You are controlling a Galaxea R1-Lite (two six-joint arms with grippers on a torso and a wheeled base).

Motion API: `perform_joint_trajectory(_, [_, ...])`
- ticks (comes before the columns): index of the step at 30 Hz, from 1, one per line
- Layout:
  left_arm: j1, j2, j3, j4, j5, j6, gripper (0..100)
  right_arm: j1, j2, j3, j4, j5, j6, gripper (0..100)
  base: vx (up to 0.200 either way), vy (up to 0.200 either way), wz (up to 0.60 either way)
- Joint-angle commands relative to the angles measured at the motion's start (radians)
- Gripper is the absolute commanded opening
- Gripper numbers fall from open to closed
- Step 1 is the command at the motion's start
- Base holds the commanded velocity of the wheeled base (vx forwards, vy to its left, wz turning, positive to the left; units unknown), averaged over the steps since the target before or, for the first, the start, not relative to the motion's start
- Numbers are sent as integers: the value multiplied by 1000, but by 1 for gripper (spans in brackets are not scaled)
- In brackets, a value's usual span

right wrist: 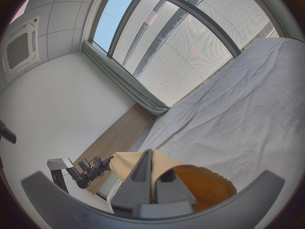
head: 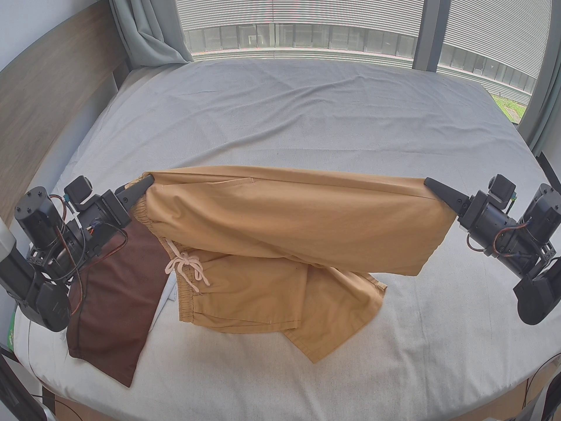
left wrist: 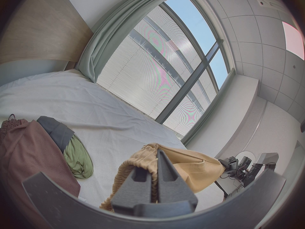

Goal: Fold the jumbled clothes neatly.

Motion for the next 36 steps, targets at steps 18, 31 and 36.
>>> perform_joint_trajectory(18, [-27,35,-31,-2,12,-3,0,8,36,-64,1,1,-3,0,0,0,0])
perform_joint_trajectory(31, [-25,173,-198,-2,60,-2,0,-34,200,-229,1,4,-3,0,0,0,0])
perform_joint_trajectory(36, [-25,216,-255,-2,83,-6,0,-47,240,-278,1,5,9,0,0,0,0])
